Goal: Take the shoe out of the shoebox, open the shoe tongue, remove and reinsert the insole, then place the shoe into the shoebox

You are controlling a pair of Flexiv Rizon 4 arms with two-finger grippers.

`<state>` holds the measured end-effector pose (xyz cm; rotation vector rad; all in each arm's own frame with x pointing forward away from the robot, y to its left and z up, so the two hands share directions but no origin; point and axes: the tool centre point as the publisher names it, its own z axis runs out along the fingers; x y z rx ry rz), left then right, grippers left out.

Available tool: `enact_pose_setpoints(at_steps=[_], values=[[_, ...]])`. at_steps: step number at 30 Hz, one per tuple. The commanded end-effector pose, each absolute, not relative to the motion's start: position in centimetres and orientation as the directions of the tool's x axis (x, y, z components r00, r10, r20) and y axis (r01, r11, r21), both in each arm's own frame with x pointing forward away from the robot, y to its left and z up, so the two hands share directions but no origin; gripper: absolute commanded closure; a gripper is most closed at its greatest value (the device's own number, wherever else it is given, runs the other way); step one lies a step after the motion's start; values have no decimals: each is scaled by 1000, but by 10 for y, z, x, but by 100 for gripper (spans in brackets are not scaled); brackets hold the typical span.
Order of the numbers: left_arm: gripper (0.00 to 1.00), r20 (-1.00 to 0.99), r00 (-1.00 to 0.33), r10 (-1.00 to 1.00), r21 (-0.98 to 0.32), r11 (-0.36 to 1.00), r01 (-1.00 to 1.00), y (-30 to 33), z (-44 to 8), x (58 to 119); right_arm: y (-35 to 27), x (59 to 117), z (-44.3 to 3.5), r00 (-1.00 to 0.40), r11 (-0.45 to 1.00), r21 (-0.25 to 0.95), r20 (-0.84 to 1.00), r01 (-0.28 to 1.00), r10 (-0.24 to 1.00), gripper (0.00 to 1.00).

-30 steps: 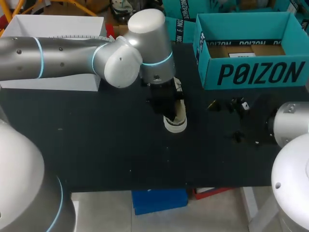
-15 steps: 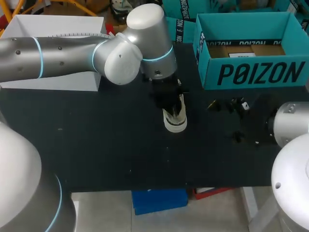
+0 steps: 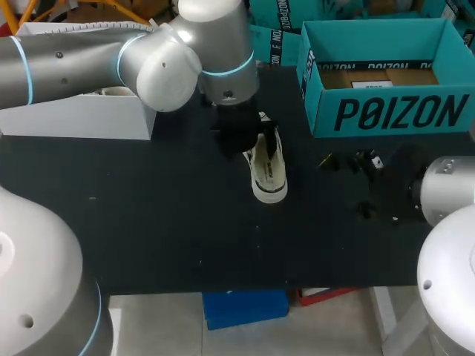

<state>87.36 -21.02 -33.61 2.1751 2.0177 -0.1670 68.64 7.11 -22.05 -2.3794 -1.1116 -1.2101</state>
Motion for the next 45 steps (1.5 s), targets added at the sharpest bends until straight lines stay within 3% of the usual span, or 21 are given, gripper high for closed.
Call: enact_pose_setpoints(at_steps=[1,35,40,43,45], values=[[0,-197,66,978,44,-58,997,-206,-341,878,62,680,-222,367,-638,48,783,769,502,0],[0,-108,-12,994,-15,11,1000,-207,-399,930,62,680,-222,367,-638,48,783,769,502,0],[20,-96,-41,995,-16,40,999,-202,-402,932,62,680,-222,367,-638,48,783,769,502,0],[43,-95,-52,994,-14,51,999,-201,-405,937,62,680,-222,367,-638,48,783,769,502,0],[51,-93,-57,994,-15,56,998,-201,-405,937,62,680,-222,367,-638,48,783,769,502,0]])
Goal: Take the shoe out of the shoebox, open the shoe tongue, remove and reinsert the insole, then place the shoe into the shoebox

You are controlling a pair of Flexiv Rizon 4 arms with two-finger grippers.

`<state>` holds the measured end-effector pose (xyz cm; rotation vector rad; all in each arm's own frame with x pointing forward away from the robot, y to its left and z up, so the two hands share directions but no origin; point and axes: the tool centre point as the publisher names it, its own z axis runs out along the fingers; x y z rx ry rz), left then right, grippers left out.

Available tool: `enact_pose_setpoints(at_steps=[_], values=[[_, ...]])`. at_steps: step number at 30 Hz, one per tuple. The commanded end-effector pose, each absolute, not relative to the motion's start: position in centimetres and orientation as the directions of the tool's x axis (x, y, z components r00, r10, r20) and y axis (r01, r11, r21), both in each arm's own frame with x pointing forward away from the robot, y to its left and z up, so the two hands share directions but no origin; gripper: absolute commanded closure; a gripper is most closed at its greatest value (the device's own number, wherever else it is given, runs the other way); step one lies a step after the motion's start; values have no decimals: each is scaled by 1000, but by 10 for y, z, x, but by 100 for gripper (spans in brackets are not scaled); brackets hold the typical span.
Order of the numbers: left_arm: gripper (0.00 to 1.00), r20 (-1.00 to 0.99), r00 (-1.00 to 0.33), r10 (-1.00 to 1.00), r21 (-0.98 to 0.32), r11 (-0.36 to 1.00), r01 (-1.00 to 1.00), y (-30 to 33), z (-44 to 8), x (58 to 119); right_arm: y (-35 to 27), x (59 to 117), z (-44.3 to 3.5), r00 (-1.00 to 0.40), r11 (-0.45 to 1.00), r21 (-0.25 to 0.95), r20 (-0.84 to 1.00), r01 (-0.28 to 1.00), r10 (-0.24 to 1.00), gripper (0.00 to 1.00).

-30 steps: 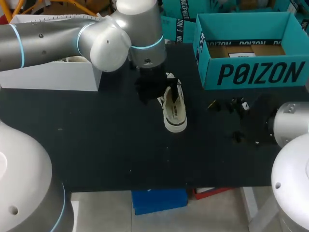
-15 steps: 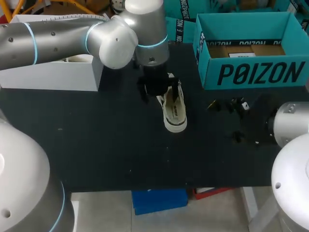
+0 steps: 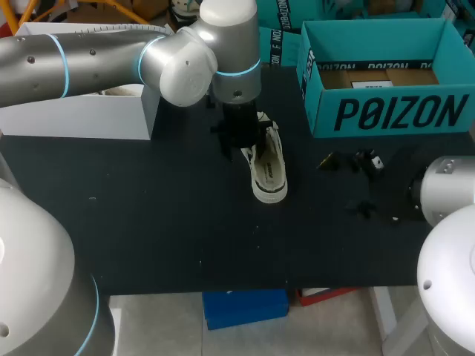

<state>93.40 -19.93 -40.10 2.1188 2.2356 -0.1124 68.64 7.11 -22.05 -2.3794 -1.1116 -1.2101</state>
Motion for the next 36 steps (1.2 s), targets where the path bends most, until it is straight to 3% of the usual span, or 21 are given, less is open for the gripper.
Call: enact_pose_setpoints(at_steps=[1,13,15,16,17,28,36], values=[[52,-92,-62,994,-15,61,998,-201,-405,937,62,680,-222,367,-638,48,783,769,502,0],[67,-93,-83,992,13,84,996,-204,-405,934,62,680,-222,367,-638,48,783,769,502,0],[80,-98,-87,991,21,89,996,-205,-405,934,62,680,-222,367,-638,48,783,769,502,0],[93,-101,-89,991,24,92,995,-205,-405,934,62,680,-222,367,-638,48,783,769,502,0],[100,-103,-90,991,27,93,995,-206,-404,935,62,680,-222,367,-638,48,783,769,502,0],[100,-143,-113,983,1,114,993,-202,-393,933,62,680,-222,367,-638,48,783,769,502,0],[100,-162,-106,981,19,110,994,-198,-343,930,62,680,-222,367,-638,48,783,769,502,0]])
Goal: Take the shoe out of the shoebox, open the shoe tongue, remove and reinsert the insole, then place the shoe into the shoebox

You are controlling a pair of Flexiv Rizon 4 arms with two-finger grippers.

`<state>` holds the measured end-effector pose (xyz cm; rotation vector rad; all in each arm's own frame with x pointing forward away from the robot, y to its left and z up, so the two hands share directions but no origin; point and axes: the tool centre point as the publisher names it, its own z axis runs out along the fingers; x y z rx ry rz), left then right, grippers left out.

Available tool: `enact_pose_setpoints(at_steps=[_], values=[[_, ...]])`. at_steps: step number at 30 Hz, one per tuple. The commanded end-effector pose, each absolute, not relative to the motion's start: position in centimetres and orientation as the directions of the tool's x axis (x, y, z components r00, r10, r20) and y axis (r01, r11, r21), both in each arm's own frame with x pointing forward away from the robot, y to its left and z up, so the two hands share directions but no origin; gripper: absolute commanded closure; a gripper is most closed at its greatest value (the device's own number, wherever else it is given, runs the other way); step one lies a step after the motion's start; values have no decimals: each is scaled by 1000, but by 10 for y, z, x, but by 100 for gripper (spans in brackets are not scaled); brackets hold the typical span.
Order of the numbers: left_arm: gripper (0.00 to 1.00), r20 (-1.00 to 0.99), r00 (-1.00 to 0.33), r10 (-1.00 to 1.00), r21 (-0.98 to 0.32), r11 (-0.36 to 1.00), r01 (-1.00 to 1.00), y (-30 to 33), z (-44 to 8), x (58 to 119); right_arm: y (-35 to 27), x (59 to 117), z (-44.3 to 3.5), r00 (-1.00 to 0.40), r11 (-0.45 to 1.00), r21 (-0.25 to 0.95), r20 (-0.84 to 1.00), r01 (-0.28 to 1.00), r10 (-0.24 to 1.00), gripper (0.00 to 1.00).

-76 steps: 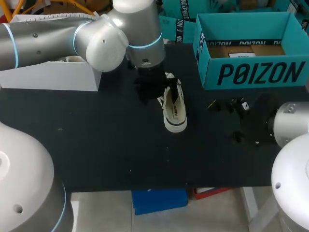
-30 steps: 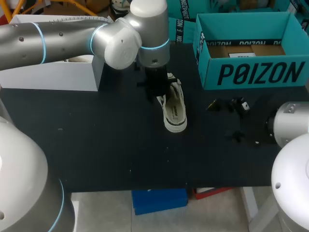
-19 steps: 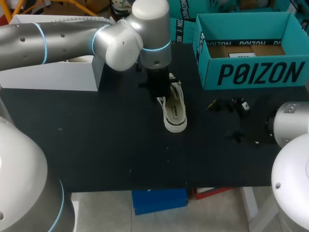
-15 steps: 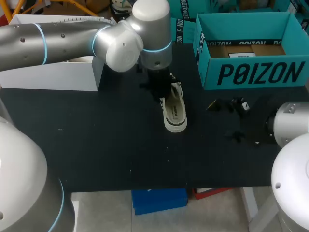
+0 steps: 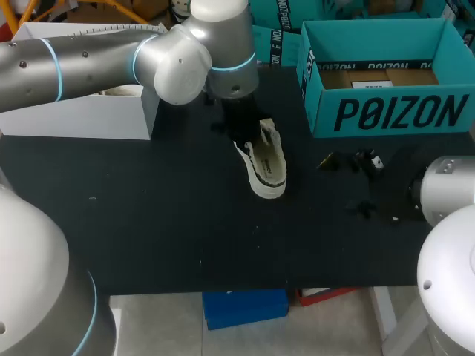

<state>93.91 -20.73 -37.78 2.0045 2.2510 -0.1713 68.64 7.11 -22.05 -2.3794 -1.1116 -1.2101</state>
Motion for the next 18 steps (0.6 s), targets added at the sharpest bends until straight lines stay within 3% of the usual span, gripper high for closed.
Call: enact_pose_setpoints(at_steps=[1,9,18], values=[[100,-164,-101,981,32,107,994,-197,-335,929,62,680,-222,367,-638,48,783,769,502,0],[100,-204,-99,974,110,123,986,-188,-274,925,62,680,-222,367,-638,48,783,769,502,0],[100,-286,-193,939,161,246,956,-161,-212,942,62,680,-222,367,-638,48,783,769,502,0]])
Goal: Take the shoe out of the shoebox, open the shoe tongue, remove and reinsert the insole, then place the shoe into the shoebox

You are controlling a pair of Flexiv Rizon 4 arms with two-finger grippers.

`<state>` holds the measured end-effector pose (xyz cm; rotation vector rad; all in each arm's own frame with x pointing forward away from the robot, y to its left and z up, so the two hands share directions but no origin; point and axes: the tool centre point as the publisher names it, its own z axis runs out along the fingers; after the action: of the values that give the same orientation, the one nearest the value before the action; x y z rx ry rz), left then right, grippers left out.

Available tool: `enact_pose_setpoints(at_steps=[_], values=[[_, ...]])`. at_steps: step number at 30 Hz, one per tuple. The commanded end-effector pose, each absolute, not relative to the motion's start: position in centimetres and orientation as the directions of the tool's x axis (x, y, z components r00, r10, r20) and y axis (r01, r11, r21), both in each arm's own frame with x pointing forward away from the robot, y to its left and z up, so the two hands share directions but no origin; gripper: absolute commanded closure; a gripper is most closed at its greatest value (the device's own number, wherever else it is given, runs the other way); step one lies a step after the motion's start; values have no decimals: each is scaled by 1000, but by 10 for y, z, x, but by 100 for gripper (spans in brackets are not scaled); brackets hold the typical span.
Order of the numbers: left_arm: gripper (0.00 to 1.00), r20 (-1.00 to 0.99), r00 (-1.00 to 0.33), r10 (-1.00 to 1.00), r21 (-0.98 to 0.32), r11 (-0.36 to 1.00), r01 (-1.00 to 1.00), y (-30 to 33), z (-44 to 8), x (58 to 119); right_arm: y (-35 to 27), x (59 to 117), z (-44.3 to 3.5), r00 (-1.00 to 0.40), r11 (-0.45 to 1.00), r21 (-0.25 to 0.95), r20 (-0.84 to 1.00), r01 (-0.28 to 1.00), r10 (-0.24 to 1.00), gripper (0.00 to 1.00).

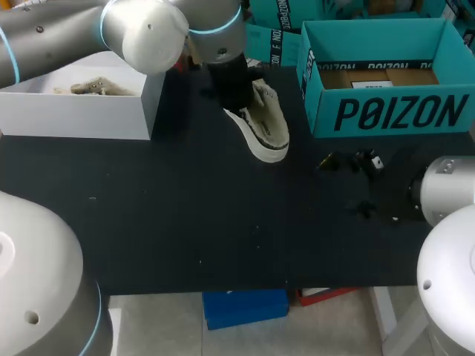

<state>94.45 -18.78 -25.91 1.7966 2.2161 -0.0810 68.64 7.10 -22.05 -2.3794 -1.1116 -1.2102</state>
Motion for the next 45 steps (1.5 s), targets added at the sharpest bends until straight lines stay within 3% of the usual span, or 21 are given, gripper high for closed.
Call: enact_pose_setpoints(at_steps=[1,7,12,21,28,34,45], values=[[100,-296,-199,934,161,254,954,-159,-208,946,62,680,-222,367,-638,48,783,769,502,0],[100,-344,-269,899,162,339,927,-149,-178,981,62,680,-222,367,-638,48,783,769,502,0],[100,-360,-369,857,70,419,905,-139,-144,1004,62,680,-222,367,-638,48,783,769,502,0],[100,-368,-531,764,-9,568,823,-99,-10,998,62,680,-222,367,-638,48,783,769,502,0],[100,-350,-622,701,-46,650,758,-64,57,991,62,680,-222,367,-638,48,783,769,502,0],[100,-334,-674,659,-82,692,718,-34,60,993,62,680,-222,367,-638,48,783,769,502,0],[100,-281,-756,592,-141,754,642,27,18,1007,62,680,-222,367,-638,48,783,769,502,0]])
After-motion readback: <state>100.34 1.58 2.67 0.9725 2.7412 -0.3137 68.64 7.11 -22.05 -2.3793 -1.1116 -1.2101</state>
